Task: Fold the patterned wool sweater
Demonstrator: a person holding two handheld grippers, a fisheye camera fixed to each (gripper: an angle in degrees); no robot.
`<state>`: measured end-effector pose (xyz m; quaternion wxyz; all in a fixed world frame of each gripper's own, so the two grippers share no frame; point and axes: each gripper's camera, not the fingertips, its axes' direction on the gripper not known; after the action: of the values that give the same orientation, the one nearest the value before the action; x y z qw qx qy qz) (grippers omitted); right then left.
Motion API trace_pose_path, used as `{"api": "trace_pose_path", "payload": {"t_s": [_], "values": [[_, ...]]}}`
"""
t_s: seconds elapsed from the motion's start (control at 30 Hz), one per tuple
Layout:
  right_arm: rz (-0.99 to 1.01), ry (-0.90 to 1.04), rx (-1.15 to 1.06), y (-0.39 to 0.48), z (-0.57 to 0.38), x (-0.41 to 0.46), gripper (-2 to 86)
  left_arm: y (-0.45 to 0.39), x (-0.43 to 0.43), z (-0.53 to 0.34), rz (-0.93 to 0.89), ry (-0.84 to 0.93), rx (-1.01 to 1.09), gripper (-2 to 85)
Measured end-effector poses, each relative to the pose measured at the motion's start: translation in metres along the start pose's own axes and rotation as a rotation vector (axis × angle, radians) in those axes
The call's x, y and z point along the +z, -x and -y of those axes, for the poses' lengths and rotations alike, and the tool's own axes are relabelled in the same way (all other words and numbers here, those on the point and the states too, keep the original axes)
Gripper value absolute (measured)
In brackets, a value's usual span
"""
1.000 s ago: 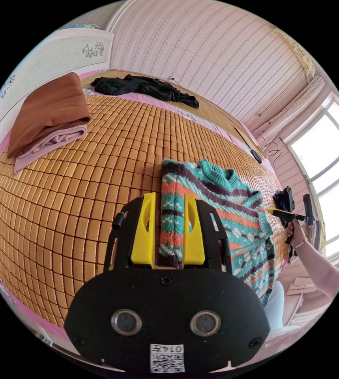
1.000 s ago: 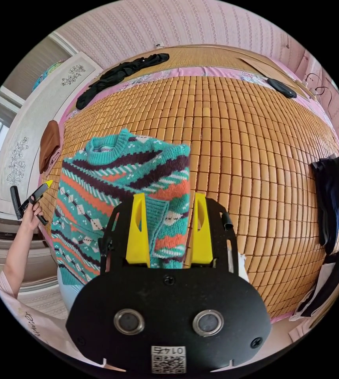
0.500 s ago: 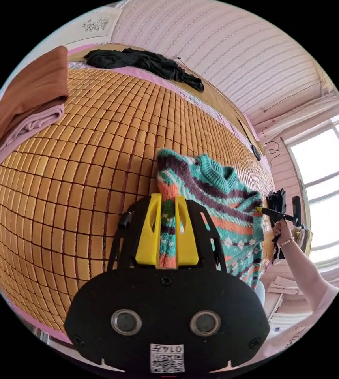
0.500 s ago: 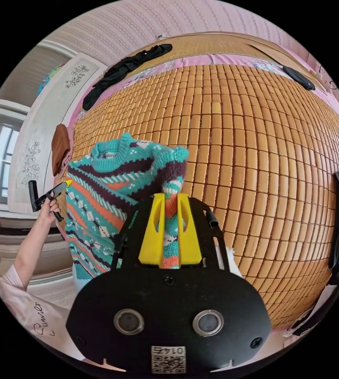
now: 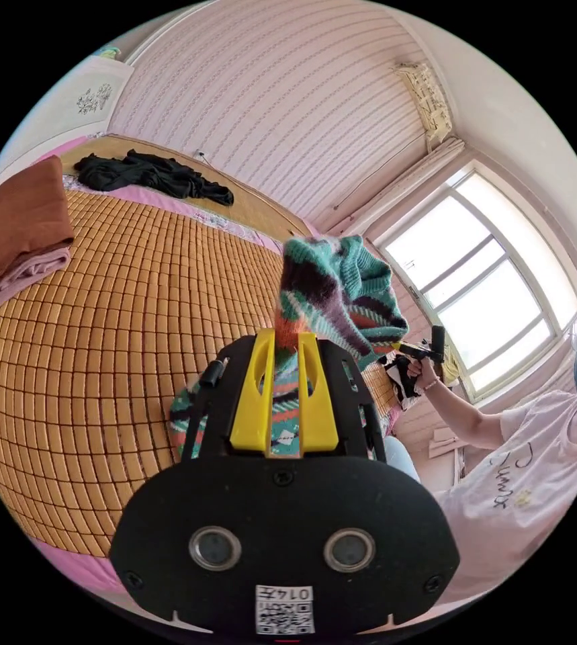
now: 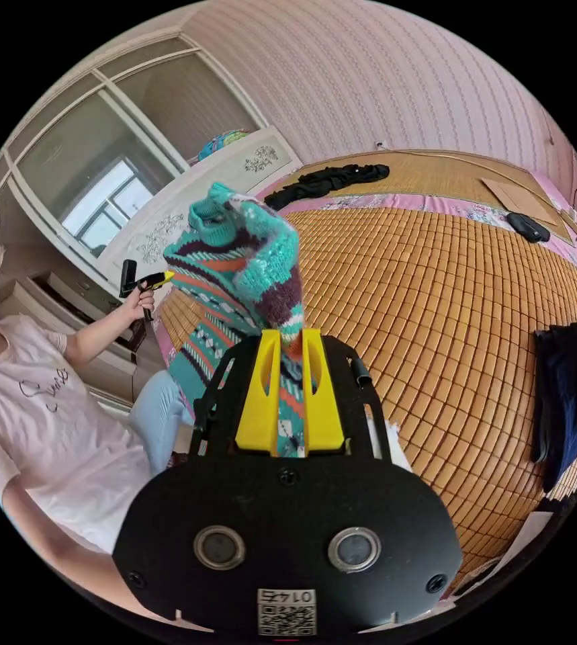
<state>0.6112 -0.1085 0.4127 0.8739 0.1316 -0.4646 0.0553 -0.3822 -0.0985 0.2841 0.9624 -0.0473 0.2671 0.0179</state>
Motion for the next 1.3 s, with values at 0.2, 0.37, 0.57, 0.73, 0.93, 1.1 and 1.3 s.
{"api": "trace_pose_path", "payload": {"t_s": [0.2, 0.37, 0.57, 0.73, 0.93, 1.1, 1.3], "values": [[-0.047, 0.239, 0.328, 0.010, -0.144, 0.044, 3.9, 0.037, -0.042, -0.139, 0.237, 0.009, -0.325, 5.5], [0.064, 0.184, 0.486, 0.027, -0.192, 0.064, 7.8, 0.018, -0.043, -0.171, 0.291, 0.011, -0.366, 6.9], [-0.036, 0.117, 0.528, 0.031, -0.170, 0.094, 12.8, 0.004, 0.008, -0.167, 0.258, 0.092, -0.318, 12.7], [-0.057, 0.205, 0.614, 0.018, -0.153, 0.144, 11.5, -0.001, 0.065, -0.156, 0.379, 0.301, -0.302, 9.7], [-0.043, 0.208, 0.522, 0.050, -0.136, 0.157, 6.6, -0.031, 0.030, -0.127, 0.280, 0.164, -0.209, 6.7], [-0.106, 0.240, 0.511, 0.066, -0.143, 0.199, 6.4, -0.032, 0.038, -0.127, 0.349, 0.172, -0.179, 6.6], [-0.172, 0.288, 0.579, 0.053, -0.169, 0.283, 7.5, 0.003, 0.095, -0.180, 0.451, 0.245, -0.232, 7.8]]}}
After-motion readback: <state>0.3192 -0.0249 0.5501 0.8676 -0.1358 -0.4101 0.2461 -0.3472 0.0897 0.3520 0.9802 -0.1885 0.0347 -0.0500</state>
